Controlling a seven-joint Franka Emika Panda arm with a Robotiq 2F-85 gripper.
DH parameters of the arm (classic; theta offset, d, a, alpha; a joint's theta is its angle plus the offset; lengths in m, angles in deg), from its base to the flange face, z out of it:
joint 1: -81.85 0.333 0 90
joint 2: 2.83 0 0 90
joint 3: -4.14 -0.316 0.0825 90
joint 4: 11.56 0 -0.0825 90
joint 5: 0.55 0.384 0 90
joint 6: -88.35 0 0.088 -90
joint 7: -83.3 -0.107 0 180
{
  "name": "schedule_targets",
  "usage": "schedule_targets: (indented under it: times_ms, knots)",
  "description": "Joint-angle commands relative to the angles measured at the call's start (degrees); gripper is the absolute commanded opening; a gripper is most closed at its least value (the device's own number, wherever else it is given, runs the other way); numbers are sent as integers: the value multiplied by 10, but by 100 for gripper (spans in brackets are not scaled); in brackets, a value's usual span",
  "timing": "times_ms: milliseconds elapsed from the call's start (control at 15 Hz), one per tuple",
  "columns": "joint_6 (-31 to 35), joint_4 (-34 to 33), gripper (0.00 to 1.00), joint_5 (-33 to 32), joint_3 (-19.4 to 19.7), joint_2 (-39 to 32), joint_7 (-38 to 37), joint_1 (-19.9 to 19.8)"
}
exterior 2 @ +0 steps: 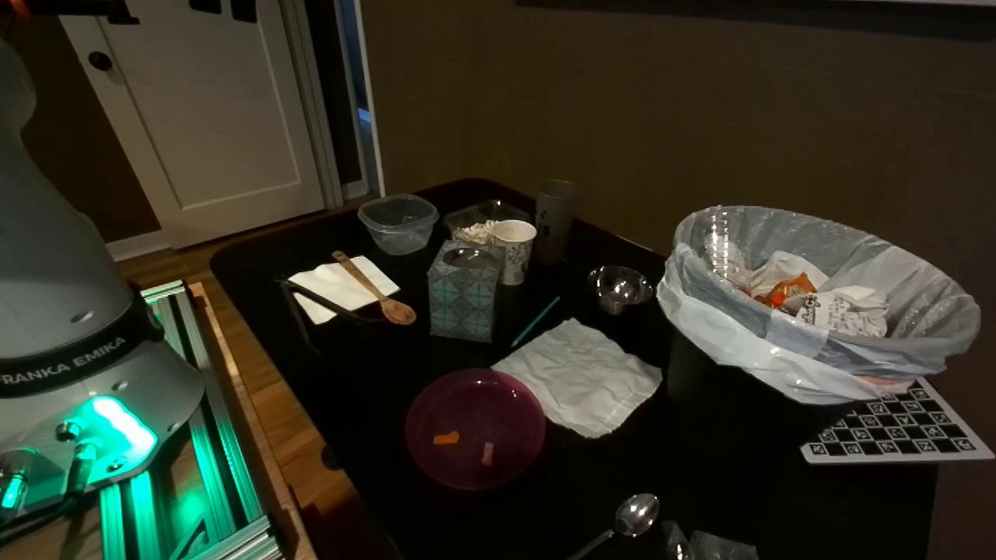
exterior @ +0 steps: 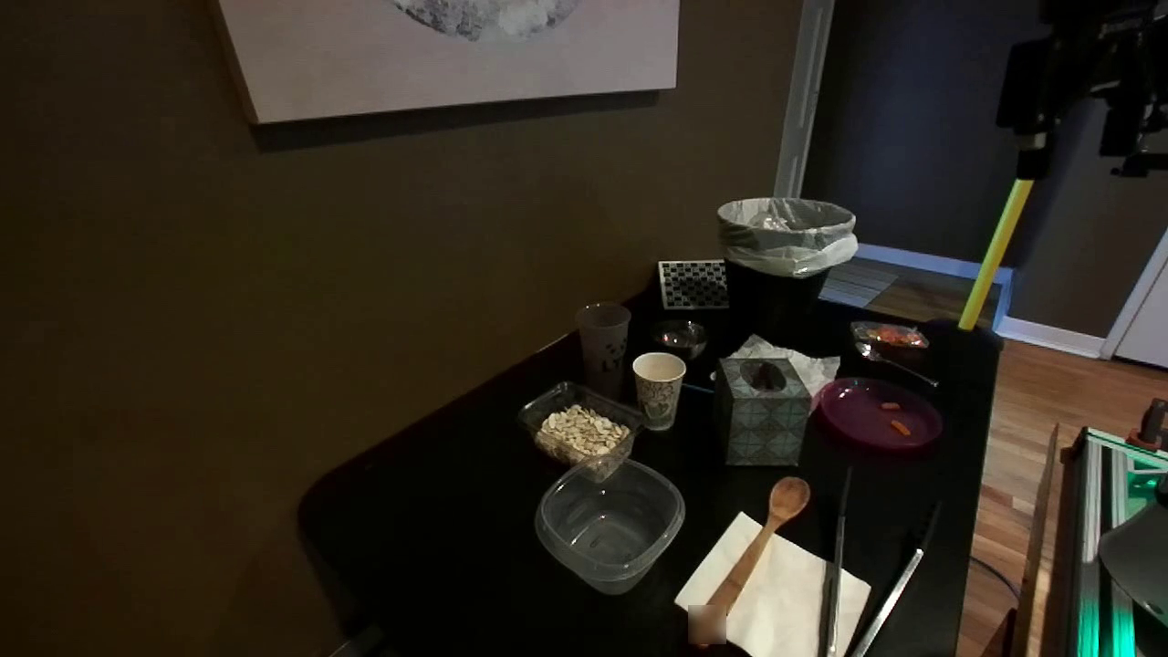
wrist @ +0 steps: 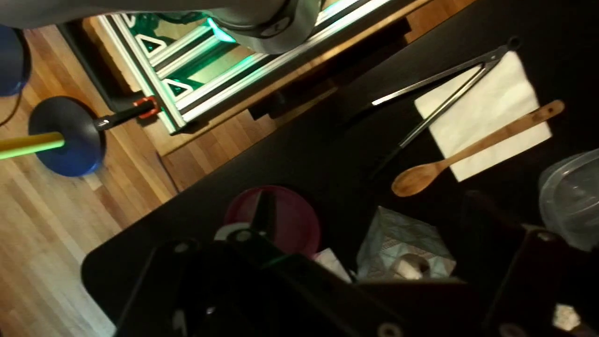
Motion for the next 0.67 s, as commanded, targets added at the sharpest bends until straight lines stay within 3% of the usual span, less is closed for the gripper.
schedule_targets:
  times_ms: [0,267,333,600]
  knots:
    - [-13,48,100,-64,52,54,32,-49]
    - [43,86,100,-110,134,73,107,-73]
    - [13,57,100,-95,100,48,82,-73]
    - [31,70,100,-101,128,56,105,-81]
